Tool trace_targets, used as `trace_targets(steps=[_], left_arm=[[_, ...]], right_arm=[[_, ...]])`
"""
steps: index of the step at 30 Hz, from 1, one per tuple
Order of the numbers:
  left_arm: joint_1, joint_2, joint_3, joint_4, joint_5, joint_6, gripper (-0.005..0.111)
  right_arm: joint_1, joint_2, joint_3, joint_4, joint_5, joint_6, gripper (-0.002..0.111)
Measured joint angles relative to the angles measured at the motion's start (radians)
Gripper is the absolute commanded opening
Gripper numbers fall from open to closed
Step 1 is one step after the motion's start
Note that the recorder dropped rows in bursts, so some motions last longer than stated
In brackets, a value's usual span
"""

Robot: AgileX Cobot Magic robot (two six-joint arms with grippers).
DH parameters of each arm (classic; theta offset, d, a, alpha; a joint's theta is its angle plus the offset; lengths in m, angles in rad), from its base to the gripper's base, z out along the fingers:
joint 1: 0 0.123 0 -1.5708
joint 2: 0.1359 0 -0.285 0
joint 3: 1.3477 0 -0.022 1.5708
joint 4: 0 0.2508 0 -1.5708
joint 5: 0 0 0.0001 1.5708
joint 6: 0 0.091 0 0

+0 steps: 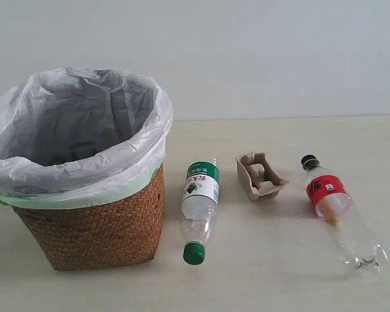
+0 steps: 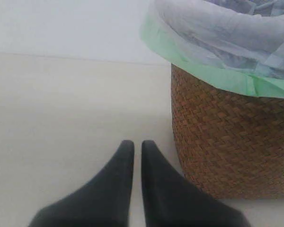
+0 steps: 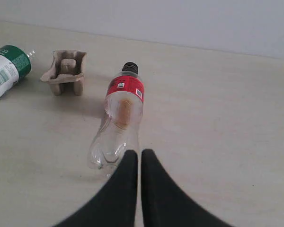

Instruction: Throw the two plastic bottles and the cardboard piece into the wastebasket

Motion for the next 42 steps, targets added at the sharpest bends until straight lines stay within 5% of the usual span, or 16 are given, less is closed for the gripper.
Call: trace_targets(steps=[16, 26, 38, 42], left_arm=[[0.0, 0.0, 0.0, 0.0, 0.0, 0.0, 0.006], [0.0, 0.0, 0.0, 0.0, 0.0, 0.0, 0.006], [0.0, 0.0, 0.0, 0.0, 0.0, 0.0, 0.006], [0.0, 0.0, 0.0, 0.0, 0.0, 0.0, 0.006]], right_arm=[[0.0, 0.0, 0.0, 0.0, -0.044, 0.0, 0.0], [0.0, 0.0, 0.0, 0.0, -0.401, 0.0, 0.0], [0.0, -0.002, -0.002, 0.0, -1.101, 0.146, 0.0], [0.0, -0.002, -0.14, -0.001, -0.976, 0.208, 0.0]])
